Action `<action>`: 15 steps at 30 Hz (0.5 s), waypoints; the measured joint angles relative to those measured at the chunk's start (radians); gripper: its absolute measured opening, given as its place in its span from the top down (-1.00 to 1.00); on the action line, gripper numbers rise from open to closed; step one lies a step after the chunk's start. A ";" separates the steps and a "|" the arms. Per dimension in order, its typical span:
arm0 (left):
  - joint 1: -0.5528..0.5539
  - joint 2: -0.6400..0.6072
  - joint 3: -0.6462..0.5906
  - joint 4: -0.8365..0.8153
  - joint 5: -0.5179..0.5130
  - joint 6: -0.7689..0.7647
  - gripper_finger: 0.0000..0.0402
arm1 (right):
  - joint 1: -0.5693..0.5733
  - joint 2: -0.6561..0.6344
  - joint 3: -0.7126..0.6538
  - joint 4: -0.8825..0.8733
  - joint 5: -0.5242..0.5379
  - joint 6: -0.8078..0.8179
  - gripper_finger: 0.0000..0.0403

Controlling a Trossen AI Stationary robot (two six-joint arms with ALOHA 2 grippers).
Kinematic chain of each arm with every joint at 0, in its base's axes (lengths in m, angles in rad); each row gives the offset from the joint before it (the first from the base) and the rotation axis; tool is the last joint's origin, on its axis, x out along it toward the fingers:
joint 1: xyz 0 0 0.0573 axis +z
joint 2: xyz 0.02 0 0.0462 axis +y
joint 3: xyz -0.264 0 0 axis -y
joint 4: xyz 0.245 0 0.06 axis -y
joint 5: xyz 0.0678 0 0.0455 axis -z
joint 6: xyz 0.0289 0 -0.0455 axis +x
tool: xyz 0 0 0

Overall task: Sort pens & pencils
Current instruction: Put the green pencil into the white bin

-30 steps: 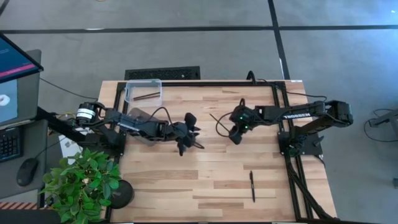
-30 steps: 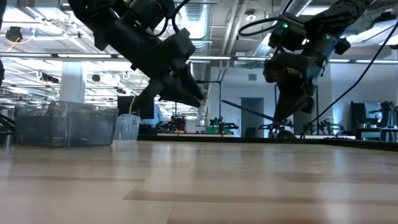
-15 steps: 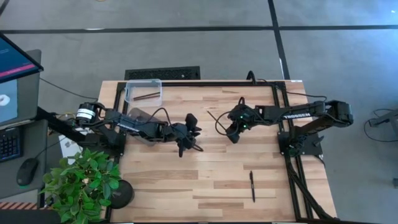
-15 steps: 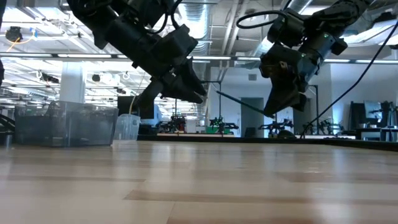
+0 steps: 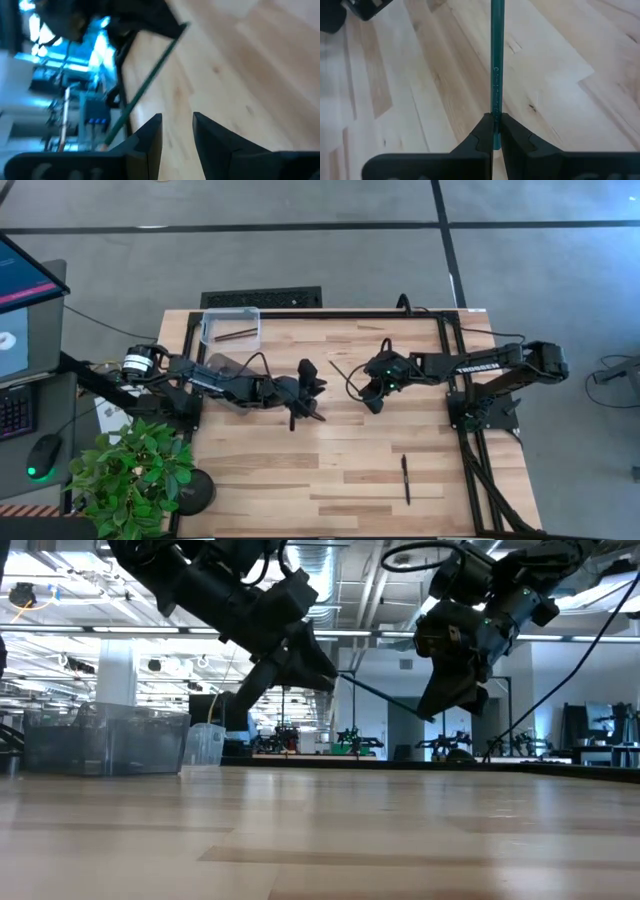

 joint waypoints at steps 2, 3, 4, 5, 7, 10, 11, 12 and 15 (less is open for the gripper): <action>0.000 0.000 0.000 0.006 -0.037 -0.029 0.49 | 0.001 0.000 0.000 0.001 0.000 0.000 0.79; 0.000 0.000 0.000 0.004 -0.053 -0.039 0.47 | 0.001 0.000 0.000 0.001 0.000 0.000 0.79; 0.000 0.000 0.000 0.002 -0.070 -0.044 0.44 | 0.001 0.000 0.000 0.001 0.000 0.000 0.79; 0.001 0.000 0.000 0.001 -0.078 -0.044 0.40 | 0.000 0.000 0.000 0.002 0.000 0.000 0.79; 0.001 0.000 0.000 -0.005 -0.080 -0.019 0.29 | 0.000 0.000 0.000 0.005 0.000 0.000 0.79; 0.000 0.000 0.000 -0.008 -0.072 0.022 0.08 | 0.000 0.000 0.000 0.016 0.000 0.000 0.79; 0.000 0.000 0.000 -0.004 -0.073 0.030 0.02 | 0.000 0.000 0.000 0.020 0.000 0.000 0.79; 0.000 0.000 0.000 -0.002 -0.073 0.038 -0.04 | 0.000 0.000 0.000 0.024 0.000 0.000 0.79; 0.000 0.000 0.000 -0.005 -0.071 0.042 -0.17 | 0.000 0.000 0.000 0.041 0.000 0.000 0.79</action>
